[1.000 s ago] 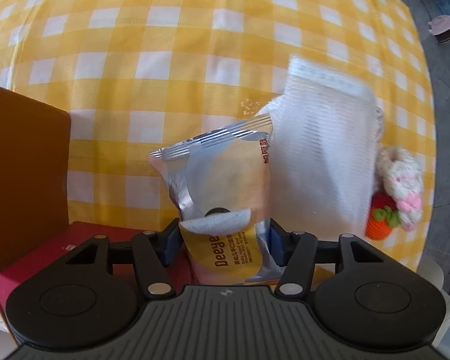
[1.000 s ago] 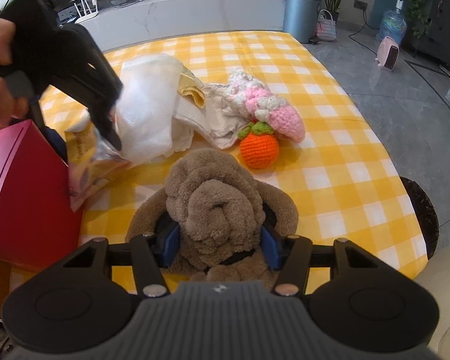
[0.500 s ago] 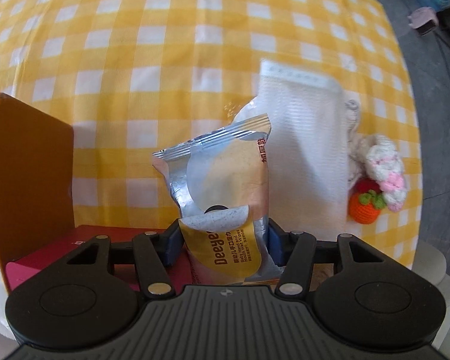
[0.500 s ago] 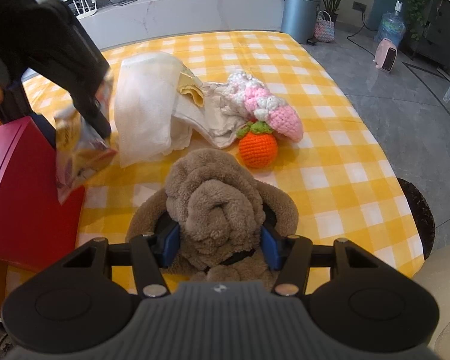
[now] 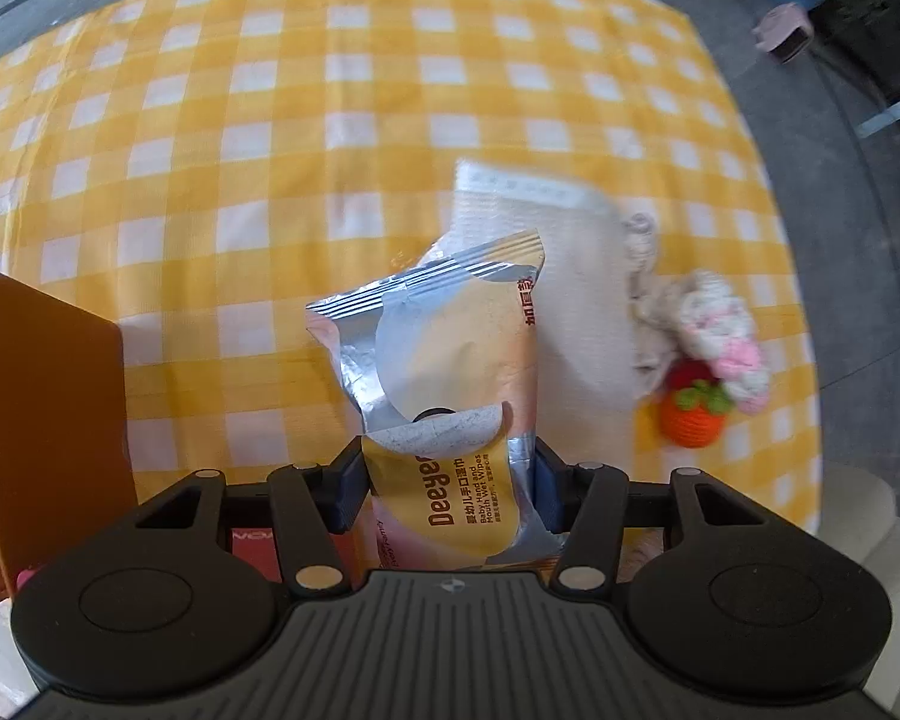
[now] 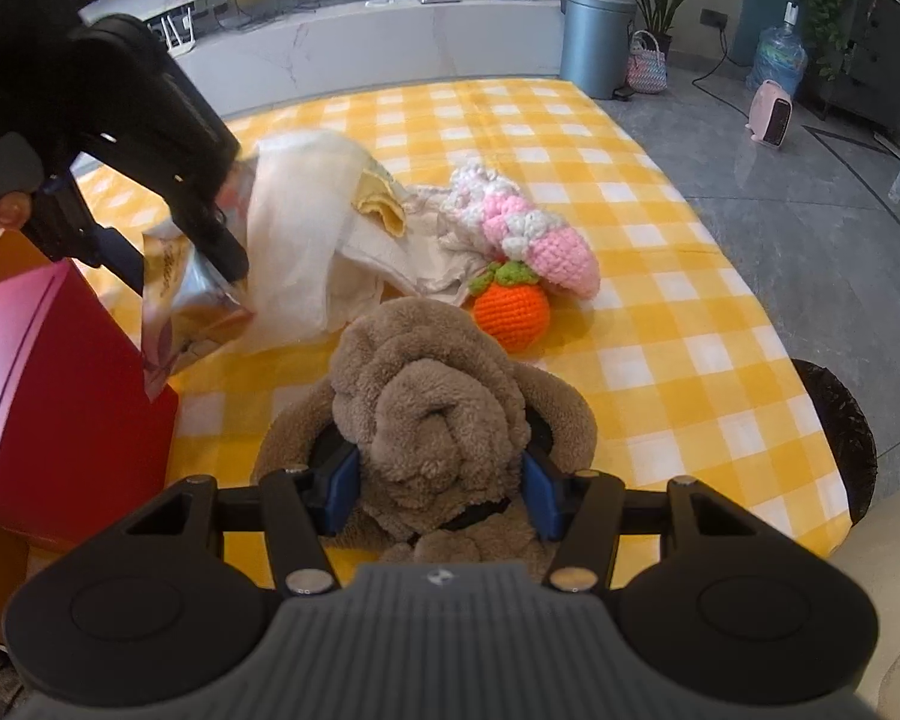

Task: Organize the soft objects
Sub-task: 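Lift the snack bag with the left gripper toward the box while the right holds the plush, then lower the silver snack bag into the white box and open the left gripper while the right carries the plush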

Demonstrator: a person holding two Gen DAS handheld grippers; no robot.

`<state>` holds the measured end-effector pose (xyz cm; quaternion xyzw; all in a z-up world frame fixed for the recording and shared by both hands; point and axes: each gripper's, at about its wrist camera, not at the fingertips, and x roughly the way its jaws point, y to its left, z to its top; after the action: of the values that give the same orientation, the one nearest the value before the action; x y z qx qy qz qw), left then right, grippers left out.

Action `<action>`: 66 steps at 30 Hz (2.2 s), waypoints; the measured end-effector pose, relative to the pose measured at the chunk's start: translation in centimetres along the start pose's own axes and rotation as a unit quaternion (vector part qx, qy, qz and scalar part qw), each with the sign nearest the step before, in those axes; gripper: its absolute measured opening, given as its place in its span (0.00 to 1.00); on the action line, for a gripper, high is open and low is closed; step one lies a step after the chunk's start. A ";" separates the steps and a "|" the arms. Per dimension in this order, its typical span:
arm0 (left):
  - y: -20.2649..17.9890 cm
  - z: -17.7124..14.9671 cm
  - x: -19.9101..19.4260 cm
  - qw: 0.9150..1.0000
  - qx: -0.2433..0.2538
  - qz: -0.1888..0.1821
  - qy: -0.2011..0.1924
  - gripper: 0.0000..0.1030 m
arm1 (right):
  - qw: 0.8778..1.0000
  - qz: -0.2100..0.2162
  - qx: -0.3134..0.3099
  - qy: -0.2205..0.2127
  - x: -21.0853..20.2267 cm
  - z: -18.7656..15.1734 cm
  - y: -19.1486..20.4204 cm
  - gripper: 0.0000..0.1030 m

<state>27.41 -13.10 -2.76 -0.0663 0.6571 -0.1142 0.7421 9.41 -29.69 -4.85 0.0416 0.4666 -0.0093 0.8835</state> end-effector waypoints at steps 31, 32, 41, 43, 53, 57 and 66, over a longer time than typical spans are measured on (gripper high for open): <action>13.0 -15.1 -12.8 0.940 -0.041 -0.220 -0.256 0.59 | 0.975 0.180 -0.020 -0.132 -8.2 1.2 4.2 0.54; 13.5 -15.4 -12.9 0.939 -0.045 -0.220 -0.261 0.59 | 0.973 0.185 -0.022 -0.136 -8.5 1.2 4.6 0.54; 19.7 -18.4 -14.0 0.921 -0.088 -0.198 -0.322 0.59 | 0.958 0.242 -0.030 -0.151 -10.0 1.5 8.3 0.54; 20.8 -19.1 -14.2 0.918 -0.091 -0.193 -0.334 0.59 | 0.960 0.228 -0.041 -0.160 -10.5 1.5 10.1 0.54; 24.5 -21.2 -14.9 0.898 -0.108 -0.152 -0.398 0.59 | 0.950 0.253 -0.117 -0.139 -10.4 1.1 20.4 0.54; 25.8 -21.8 -14.6 0.895 -0.114 -0.127 -0.411 0.59 | 0.956 0.247 -0.111 -0.114 -8.7 1.4 23.3 0.54; 25.5 -20.5 -12.4 0.914 -0.087 -0.083 -0.387 0.57 | 0.967 0.218 -0.053 -0.122 -6.4 1.6 25.4 0.54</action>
<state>7.87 15.80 0.23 -0.2239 0.3184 -0.0829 0.9174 8.48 -4.62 2.99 0.0942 0.3348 0.2035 0.9152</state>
